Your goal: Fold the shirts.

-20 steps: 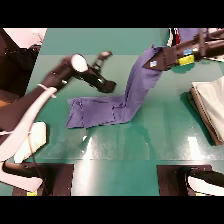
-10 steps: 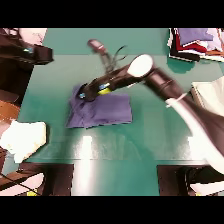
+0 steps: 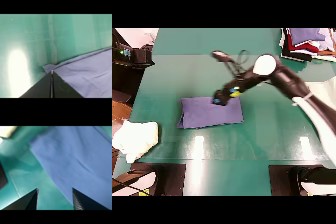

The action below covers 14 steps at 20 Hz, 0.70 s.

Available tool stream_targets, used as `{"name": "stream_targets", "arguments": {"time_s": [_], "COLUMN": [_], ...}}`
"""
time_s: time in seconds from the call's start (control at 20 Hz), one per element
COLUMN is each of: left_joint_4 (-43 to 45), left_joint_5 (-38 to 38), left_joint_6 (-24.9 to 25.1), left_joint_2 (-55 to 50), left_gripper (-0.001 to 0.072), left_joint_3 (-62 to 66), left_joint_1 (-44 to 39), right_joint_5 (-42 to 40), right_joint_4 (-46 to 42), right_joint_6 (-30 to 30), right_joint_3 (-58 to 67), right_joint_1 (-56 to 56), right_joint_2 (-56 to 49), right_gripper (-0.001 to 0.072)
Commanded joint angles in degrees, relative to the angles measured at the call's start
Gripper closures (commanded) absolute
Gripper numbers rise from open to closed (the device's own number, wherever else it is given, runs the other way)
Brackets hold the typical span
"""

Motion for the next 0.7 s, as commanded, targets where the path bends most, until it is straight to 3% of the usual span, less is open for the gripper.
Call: {"name": "stream_targets", "arguments": {"time_s": [0.0, 0.05, 0.15, 0.25, 0.5, 0.65], "left_joint_4": [-2.67, -3.58, -4.76, -5.14, -5.33, -6.08], "left_joint_5": [-0.42, -0.42, -0.35, -0.37, -0.33, -0.37], "left_joint_6": [0.22, 0.24, 0.26, 0.76, 1.92, 3.43], "left_joint_2": [0.11, 0.07, -0.11, -0.15, -0.15, -0.15], "left_gripper": [0.0683, 0.0683, 0.0684, 0.0683, 0.0683, 0.0683], "left_joint_3": [-0.37, -0.42, -0.42, -0.42, -0.42, -0.42], "left_joint_1": [0.17, 0.17, 0.17, 0.17, 0.13, 0.13], "right_joint_5": [0.22, -1.99, -4.98, -6.4, -8.61, -7.78], "right_joint_4": [-5.22, -5.18, -5.11, -1.53, 21.11, 23.37], "right_joint_6": [2.32, 2.32, 2.27, 1.95, -7.69, -7.61], "right_joint_3": [-15.74, -19.8, -25.42, -27.02, -25.51, -20.17], "right_joint_1": [-10.43, -13.2, -17.51, -19.65, -18.82, -14.62], "right_joint_2": [7.21, 8.13, 7.23, 3.28, -8.46, -13.77], "right_gripper": [0.0243, 0.0224, -0.0002, -0.0002, 0.0018, 0.005]}}
